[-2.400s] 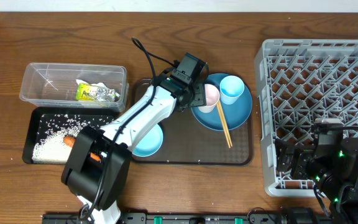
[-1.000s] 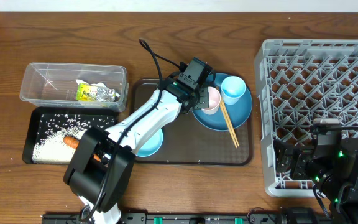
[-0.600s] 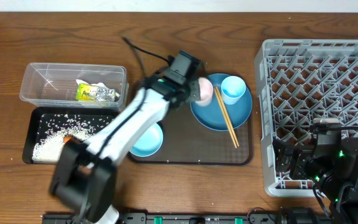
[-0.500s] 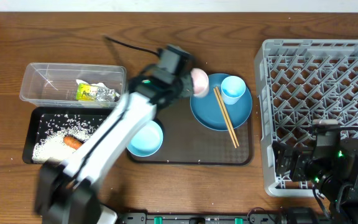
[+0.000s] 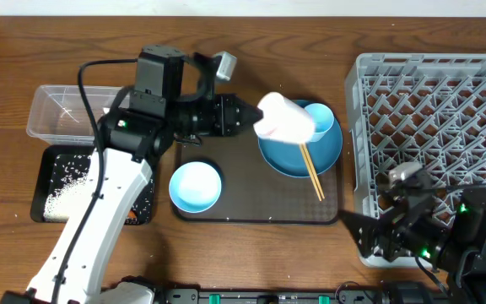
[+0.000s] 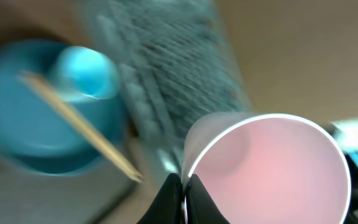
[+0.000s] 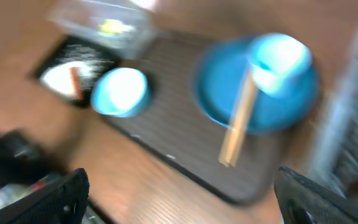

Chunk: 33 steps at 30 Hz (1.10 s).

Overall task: Sort waste into correct bins and load items into the dishwasher rack
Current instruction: 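Grasp the pink cup with the left gripper and lift it, then hold the pink cup out and reach the right gripper to it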

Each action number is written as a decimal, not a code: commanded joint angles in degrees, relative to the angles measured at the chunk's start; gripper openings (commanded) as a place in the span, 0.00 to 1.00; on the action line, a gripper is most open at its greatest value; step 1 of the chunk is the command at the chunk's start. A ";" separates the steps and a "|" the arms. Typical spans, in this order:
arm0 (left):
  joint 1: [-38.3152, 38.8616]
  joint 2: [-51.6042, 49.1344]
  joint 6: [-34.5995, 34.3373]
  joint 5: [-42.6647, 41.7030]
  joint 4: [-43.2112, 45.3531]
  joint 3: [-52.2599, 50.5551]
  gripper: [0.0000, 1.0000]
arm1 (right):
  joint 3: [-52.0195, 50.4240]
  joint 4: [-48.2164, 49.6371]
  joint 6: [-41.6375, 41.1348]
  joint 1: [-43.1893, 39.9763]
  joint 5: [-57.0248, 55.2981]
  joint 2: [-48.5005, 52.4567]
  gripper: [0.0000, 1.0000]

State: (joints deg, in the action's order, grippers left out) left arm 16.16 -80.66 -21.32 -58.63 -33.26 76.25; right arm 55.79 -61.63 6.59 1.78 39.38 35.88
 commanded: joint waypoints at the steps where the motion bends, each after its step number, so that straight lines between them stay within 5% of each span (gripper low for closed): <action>1: -0.39 -0.68 4.02 -20.85 -0.07 0.00 0.06 | -0.09 1.51 5.95 -0.22 14.08 0.02 0.95; 13: 0.68 -0.68 6.49 -31.47 -0.11 0.00 0.07 | -0.09 8.04 12.98 -0.22 27.17 0.04 0.93; 21: 4.33 -0.68 6.75 -31.34 -0.09 -0.02 0.06 | -0.09 13.09 11.63 -0.22 29.68 0.04 0.84; 33: 9.77 -0.68 6.73 -28.79 -0.11 -0.02 0.06 | -0.09 14.78 11.67 -0.22 32.26 0.04 0.87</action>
State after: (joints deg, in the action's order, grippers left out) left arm 25.23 -81.23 -15.99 -87.66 -33.26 76.25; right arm 55.75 -47.13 18.04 1.78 69.10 35.88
